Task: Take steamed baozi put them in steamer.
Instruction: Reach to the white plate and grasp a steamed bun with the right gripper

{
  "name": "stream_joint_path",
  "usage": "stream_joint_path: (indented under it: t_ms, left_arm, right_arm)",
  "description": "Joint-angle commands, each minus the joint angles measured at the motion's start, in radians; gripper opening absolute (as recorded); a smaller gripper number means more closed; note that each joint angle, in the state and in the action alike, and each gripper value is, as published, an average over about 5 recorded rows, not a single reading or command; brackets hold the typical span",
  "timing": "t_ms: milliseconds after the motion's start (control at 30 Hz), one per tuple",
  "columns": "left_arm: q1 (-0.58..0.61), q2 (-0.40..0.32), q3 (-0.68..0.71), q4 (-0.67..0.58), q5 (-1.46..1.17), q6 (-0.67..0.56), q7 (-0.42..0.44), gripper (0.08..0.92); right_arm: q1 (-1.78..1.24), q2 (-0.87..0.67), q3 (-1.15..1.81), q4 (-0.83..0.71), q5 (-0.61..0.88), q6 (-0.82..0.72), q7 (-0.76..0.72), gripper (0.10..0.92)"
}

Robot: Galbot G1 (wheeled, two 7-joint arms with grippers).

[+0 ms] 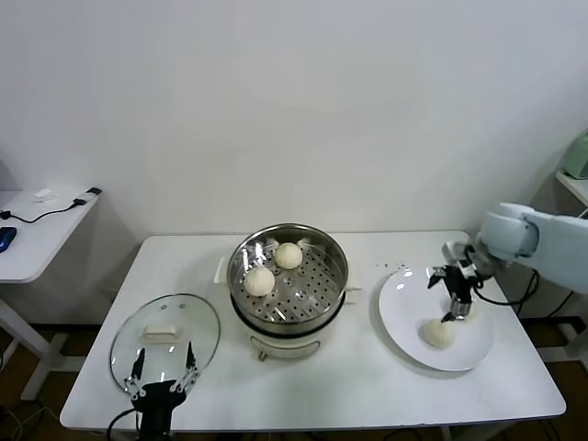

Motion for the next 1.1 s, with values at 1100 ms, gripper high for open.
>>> stream_joint_path:
  t_ms: [1100]
  left_arm:
    - [-0.02, 0.003, -0.011, 0.021, -0.006, 0.016, 0.001, 0.823]
  right_arm:
    - [-0.16, 0.015, 0.189, -0.083, -0.128, 0.037, -0.033, 0.582]
